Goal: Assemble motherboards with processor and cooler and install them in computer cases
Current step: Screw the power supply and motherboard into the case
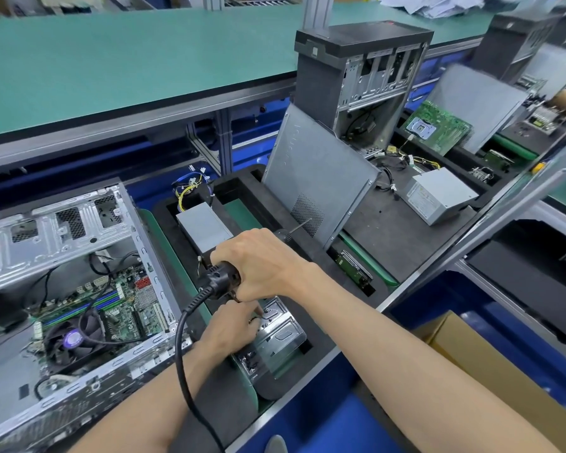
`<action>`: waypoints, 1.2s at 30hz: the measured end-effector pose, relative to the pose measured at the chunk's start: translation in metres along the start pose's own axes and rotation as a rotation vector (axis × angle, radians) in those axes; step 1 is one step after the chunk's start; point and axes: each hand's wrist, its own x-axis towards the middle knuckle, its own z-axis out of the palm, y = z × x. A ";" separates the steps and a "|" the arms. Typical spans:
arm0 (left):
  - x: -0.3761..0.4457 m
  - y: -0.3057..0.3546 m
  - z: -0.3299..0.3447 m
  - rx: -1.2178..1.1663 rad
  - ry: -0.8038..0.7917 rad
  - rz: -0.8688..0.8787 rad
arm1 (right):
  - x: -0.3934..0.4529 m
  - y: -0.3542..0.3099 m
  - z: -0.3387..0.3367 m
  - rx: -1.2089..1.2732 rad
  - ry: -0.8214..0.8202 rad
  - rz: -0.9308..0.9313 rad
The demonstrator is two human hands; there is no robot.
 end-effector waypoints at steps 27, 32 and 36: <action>0.002 0.012 -0.011 0.254 -0.109 0.125 | 0.005 0.002 0.005 0.013 0.004 -0.005; -0.012 0.029 -0.028 -0.131 0.031 0.098 | 0.010 -0.001 0.000 0.005 0.000 0.019; -0.041 0.045 -0.051 -0.285 0.029 0.103 | 0.020 -0.010 -0.007 0.049 0.044 -0.009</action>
